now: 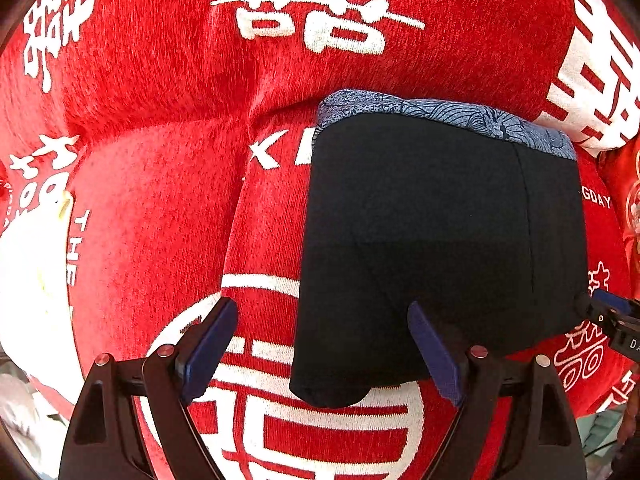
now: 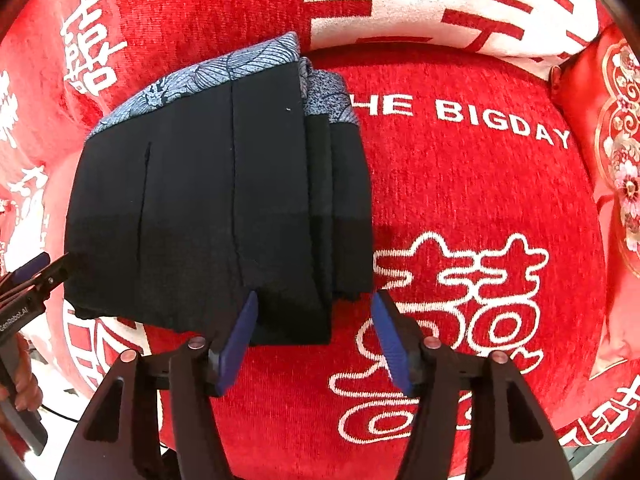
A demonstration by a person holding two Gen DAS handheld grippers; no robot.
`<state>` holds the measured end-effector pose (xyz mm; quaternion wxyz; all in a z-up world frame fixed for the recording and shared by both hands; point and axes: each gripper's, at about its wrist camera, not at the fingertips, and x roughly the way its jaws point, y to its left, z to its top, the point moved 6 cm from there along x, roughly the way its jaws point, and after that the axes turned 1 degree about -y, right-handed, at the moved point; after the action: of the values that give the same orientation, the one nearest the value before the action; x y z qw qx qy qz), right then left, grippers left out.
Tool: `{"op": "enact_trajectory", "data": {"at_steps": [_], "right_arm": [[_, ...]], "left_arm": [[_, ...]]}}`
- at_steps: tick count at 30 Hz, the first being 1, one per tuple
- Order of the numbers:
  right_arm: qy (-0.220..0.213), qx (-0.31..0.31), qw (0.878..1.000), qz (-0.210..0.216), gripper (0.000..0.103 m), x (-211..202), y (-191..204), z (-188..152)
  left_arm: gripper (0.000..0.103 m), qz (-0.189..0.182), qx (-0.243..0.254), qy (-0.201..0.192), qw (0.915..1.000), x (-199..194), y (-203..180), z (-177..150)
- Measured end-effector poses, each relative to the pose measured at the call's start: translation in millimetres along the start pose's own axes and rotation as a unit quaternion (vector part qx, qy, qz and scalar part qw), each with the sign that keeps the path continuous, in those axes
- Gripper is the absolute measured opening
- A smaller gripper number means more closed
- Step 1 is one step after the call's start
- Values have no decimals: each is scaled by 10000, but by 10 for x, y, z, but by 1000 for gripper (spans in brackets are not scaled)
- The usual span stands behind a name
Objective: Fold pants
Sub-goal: 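Lower the folded bundle onto the cushion and open both grippers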
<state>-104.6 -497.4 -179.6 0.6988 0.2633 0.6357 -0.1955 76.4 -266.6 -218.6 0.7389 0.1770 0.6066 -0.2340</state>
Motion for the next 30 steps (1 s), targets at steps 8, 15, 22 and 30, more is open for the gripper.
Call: {"op": "enact_trajectory", "data": {"at_steps": [8,15,22,30], "right_arm": [[41,40,9999,-84,74,-23,-7,-85],[96,375,9992,128,77,-95,-184,-197],[139,543,9980,278,77,-106,-349,-198],[-124,1142,9866,1156,80,-195,-517,12]], "left_arm": [[87,-24,-29,77,10000,41,19,13],[87,-38,-39,131,9999,64,19,5],[87,-137,-17,147,9998,20,23,57],[87,-455,-232,139,9986,30,106,267]]}}
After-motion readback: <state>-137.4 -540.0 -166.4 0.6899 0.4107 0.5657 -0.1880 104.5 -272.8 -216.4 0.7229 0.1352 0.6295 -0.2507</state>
